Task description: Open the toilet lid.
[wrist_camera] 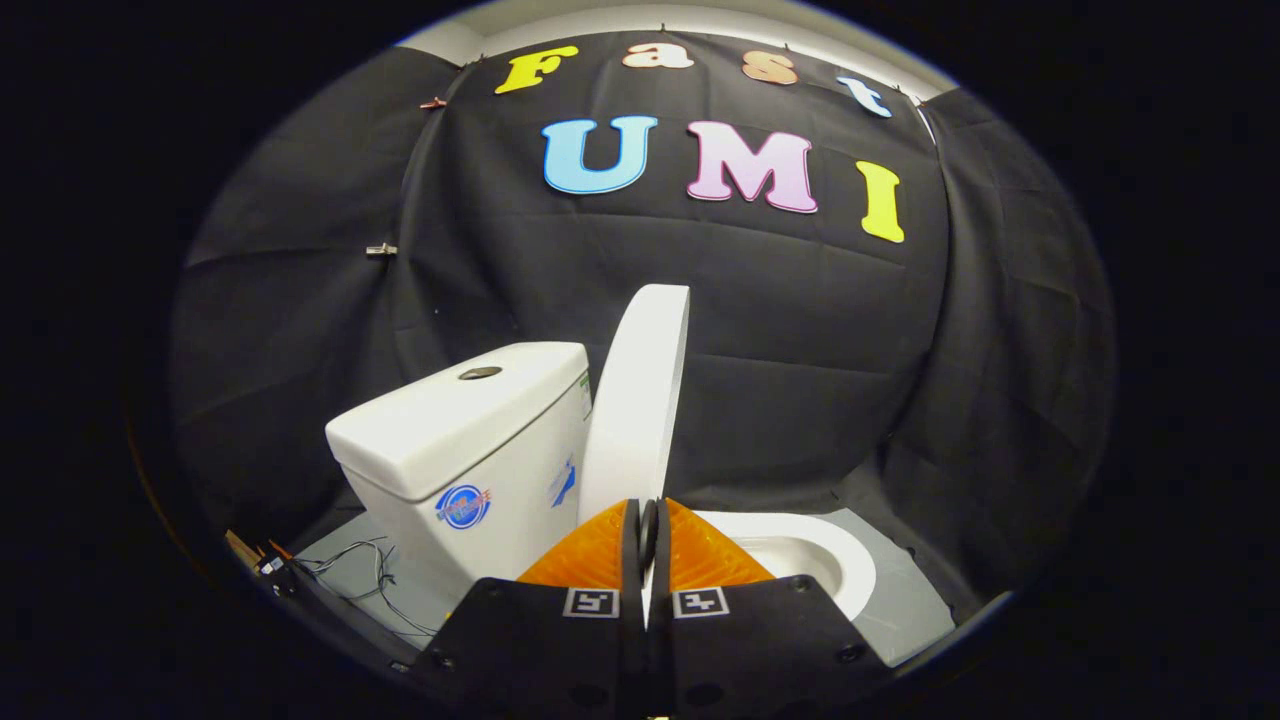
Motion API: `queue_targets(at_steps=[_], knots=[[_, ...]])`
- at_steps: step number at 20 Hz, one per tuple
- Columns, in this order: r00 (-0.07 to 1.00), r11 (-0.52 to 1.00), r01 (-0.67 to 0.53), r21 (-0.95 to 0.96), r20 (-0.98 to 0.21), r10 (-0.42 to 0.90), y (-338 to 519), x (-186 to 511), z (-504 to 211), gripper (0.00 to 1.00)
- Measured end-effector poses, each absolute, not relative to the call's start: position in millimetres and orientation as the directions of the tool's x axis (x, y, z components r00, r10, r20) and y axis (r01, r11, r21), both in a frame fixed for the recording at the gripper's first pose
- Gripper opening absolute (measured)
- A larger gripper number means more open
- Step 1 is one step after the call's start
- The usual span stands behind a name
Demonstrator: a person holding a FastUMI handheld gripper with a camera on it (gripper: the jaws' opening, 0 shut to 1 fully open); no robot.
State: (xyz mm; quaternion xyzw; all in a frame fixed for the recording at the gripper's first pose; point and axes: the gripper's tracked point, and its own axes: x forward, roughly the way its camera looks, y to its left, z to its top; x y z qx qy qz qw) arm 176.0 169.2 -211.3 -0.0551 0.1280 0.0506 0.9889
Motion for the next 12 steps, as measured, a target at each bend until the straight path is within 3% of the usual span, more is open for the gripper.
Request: queue_targets(at_steps=[12], knots=[[0.955,0.976,-0.178,-0.129,-0.262,0.139,224.0,176.7,-213.7,0.05]])
